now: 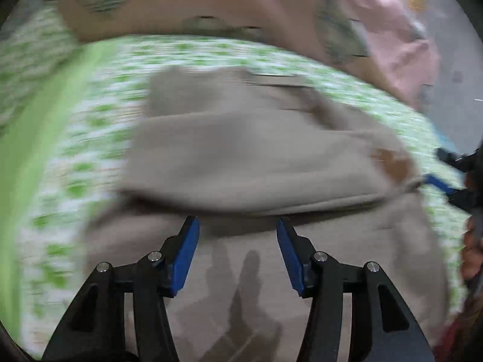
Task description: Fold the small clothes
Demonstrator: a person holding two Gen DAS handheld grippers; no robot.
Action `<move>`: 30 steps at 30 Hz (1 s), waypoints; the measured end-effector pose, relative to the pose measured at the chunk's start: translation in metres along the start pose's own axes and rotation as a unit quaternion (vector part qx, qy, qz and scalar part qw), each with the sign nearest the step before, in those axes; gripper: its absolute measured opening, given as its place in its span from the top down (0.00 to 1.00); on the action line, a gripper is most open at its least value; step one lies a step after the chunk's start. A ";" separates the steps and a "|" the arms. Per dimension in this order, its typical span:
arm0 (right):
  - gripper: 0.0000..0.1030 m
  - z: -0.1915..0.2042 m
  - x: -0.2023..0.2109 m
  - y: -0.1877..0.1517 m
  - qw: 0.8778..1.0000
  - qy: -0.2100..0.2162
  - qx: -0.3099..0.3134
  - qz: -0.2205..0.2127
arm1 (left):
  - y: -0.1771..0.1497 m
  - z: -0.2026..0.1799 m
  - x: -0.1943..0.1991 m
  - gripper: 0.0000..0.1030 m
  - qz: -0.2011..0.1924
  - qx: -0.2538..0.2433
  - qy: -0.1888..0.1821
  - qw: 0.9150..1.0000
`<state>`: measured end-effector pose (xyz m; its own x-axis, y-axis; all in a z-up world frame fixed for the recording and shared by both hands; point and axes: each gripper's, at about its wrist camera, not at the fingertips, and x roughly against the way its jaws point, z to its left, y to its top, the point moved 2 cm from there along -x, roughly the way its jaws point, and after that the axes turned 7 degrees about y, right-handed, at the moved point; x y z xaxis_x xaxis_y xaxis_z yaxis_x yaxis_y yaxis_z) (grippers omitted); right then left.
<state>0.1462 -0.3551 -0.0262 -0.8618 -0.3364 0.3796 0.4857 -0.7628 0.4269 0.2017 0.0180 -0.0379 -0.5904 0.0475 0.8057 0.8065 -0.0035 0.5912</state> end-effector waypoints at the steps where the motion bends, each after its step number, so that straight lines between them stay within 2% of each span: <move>1: 0.28 -0.002 -0.010 0.005 1.000 -0.023 0.002 0.000 | -0.002 0.019 -0.003 0.48 -0.001 0.005 0.040 0.999; 2: 0.28 -0.004 -0.016 0.008 0.999 -0.038 0.006 -0.002 | -0.004 0.036 -0.010 0.48 0.006 0.009 0.079 0.997; 3: 0.28 -0.007 -0.024 0.011 0.999 -0.051 0.011 -0.001 | -0.006 0.049 -0.017 0.48 0.016 0.015 0.097 0.995; 6: 0.28 -0.019 -0.052 0.014 0.997 -0.062 -0.003 0.035 | -0.002 0.068 -0.027 0.48 0.025 0.048 0.075 0.996; 8: 0.31 -0.022 -0.067 0.010 0.996 -0.066 0.000 0.054 | 0.006 0.064 -0.028 0.48 0.021 0.053 0.094 0.994; 9: 0.59 -0.020 -0.072 0.008 0.996 -0.074 0.010 0.058 | 0.011 0.061 -0.028 0.47 0.015 0.052 0.107 0.993; 10: 0.92 -0.015 -0.078 0.008 0.995 -0.066 0.018 0.066 | 0.016 0.054 -0.029 0.47 0.007 0.046 0.117 0.992; 12: 0.92 -0.003 -0.077 0.013 0.998 -0.023 0.018 0.057 | 0.021 0.048 -0.032 0.47 -0.007 0.037 0.144 0.989; 15: 0.93 0.039 -0.040 0.028 0.997 0.021 0.079 -0.017 | 0.018 0.063 -0.030 0.45 -0.003 0.077 0.166 0.983; 16: 0.93 0.052 -0.018 0.031 0.993 0.050 0.095 -0.051 | 0.016 0.070 -0.031 0.45 -0.001 0.096 0.163 0.982; 17: 0.93 0.056 -0.008 0.033 0.991 0.048 0.108 -0.070 | 0.012 0.079 -0.031 0.44 0.003 0.123 0.145 0.982; 18: 0.93 0.057 -0.001 0.034 0.989 0.020 0.120 -0.082 | 0.008 0.090 -0.030 0.44 0.003 0.155 0.123 0.980; 19: 0.93 0.053 -0.004 0.034 0.990 0.005 0.121 -0.077 | 0.004 0.098 -0.028 0.44 0.001 0.179 0.116 0.977; 21: 0.93 0.028 -0.026 0.029 0.993 -0.033 0.109 -0.033 | 0.000 0.112 -0.022 0.44 -0.006 0.217 0.106 0.970; 22: 0.93 0.009 -0.043 0.023 0.993 -0.071 0.099 -0.003 | -0.002 0.116 -0.021 0.44 -0.007 0.225 0.097 0.969; 24: 0.92 -0.023 -0.071 0.009 0.989 -0.109 0.070 0.072 | -0.006 0.118 -0.021 0.44 -0.006 0.224 0.089 0.970; 25: 0.92 -0.034 -0.074 0.004 0.988 -0.120 0.051 0.085 | -0.005 0.118 -0.021 0.44 -0.007 0.220 0.089 0.971; 26: 0.92 -0.037 -0.068 0.002 0.990 -0.116 0.040 0.068 | -0.006 0.119 -0.020 0.44 -0.010 0.218 0.087 0.972; 27: 0.85 -0.029 -0.059 0.001 0.989 -0.134 0.050 0.045 | -0.006 0.120 -0.019 0.44 -0.012 0.219 0.084 0.972; 28: 0.83 -0.013 -0.049 0.003 0.981 -0.176 0.078 0.016 | -0.007 0.119 -0.020 0.44 -0.013 0.221 0.081 0.972; 29: 0.82 0.003 -0.043 0.005 0.975 -0.195 0.105 -0.007 | -0.008 0.120 -0.019 0.44 -0.015 0.226 0.076 0.971; 30: 0.80 0.024 -0.038 0.008 0.972 -0.190 0.135 -0.030 | -0.010 0.120 -0.019 0.44 -0.016 0.230 0.073 0.970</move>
<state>0.1862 -0.3352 -0.0175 -0.7981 -0.0280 0.6019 0.5013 -0.5852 0.6374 0.2087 0.1370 -0.0632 -0.5873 -0.1016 0.8030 0.6961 0.4427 0.5652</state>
